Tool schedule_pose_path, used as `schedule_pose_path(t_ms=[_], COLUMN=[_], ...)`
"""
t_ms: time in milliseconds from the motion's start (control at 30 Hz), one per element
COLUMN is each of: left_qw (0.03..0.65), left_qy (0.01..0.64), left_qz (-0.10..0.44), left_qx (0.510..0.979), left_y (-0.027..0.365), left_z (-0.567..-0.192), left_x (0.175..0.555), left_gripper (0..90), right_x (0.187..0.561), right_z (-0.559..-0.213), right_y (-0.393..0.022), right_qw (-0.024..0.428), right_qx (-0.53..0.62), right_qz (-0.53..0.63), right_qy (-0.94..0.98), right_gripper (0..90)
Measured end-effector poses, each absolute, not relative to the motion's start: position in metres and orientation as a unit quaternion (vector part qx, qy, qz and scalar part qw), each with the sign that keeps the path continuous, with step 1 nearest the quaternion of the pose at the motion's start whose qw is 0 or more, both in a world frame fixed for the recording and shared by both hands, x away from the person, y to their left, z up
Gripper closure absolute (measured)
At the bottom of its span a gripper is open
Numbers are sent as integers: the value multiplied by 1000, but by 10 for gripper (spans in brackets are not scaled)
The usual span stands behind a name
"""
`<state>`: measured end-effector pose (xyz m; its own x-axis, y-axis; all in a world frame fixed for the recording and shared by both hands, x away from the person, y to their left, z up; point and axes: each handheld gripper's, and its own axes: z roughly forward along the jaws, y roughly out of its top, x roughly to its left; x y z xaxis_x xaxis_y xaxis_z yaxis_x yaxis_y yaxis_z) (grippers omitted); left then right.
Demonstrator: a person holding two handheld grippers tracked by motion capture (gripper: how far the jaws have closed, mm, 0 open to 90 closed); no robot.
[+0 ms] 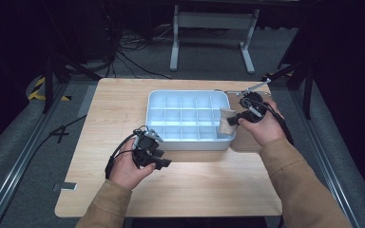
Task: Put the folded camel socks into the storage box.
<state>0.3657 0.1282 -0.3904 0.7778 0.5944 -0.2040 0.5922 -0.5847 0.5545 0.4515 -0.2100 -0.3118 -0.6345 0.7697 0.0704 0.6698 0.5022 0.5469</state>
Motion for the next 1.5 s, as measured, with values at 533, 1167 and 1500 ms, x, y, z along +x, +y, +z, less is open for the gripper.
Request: schedule_pose_path(t_ms=[533, 1167, 1500], left_qw=[311, 311, 306], left_qy=[357, 369, 367], left_qz=[4, 8, 11], left_qx=[881, 876, 879], left_y=[147, 157, 157], left_z=[-392, -393, -394], left_x=[357, 352, 351], left_gripper=[520, 520, 520], right_x=[473, 486, 485], right_z=[-338, -373, -392], right_y=[-197, -179, -175], right_qw=[103, 102, 86], right_qx=[407, 393, 392], right_qz=[208, 122, 112], right_qy=[884, 906, 909], right_gripper=[740, 738, 735])
